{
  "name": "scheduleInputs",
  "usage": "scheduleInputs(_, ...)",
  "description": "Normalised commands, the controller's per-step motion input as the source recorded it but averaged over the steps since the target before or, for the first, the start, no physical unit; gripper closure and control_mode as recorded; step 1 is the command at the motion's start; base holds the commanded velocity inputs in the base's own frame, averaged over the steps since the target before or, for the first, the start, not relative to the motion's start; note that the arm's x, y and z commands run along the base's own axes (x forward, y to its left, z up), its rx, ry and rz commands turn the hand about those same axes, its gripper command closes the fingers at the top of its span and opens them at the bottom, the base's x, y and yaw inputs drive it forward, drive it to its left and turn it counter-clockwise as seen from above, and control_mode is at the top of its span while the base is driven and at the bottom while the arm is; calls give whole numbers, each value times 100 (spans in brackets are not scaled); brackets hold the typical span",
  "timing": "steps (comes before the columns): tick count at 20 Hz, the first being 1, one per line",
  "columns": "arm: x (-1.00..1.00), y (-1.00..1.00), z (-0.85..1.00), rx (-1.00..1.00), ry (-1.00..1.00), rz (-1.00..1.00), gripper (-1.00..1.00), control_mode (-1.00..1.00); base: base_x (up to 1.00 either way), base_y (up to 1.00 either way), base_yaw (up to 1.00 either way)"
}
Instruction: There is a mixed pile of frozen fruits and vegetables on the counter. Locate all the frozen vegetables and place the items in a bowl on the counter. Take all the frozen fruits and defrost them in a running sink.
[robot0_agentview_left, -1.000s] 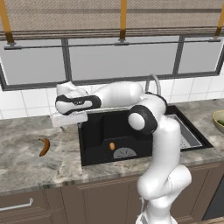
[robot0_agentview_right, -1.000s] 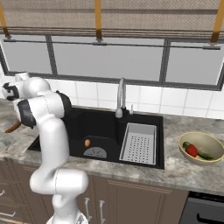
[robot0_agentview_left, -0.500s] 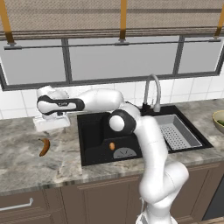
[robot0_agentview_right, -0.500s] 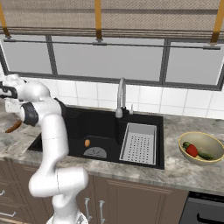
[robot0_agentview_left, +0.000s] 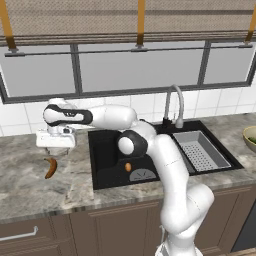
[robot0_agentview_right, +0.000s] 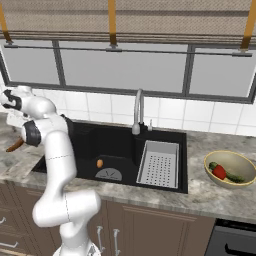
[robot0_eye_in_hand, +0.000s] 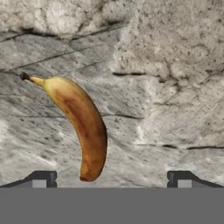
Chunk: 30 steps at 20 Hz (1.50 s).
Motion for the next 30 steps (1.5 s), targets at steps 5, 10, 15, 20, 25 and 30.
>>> scheduleInputs(5,21,12,-21,2,-12,5,-100,-100,0,0,0)
scheduleInputs(10,27,14,-30,0,-17,4,-100,-100,0,0,0)
scheduleInputs(15,5,34,-23,0,-3,4,-100,-100,0,0,0)
scheduleInputs(20,-6,15,-32,0,3,2,-100,-100,0,0,0)
scheduleInputs(25,-4,-13,-44,-5,14,0,-100,-100,0,0,0)
scheduleInputs(30,-6,10,-36,-3,15,1,100,-100,0,0,0)
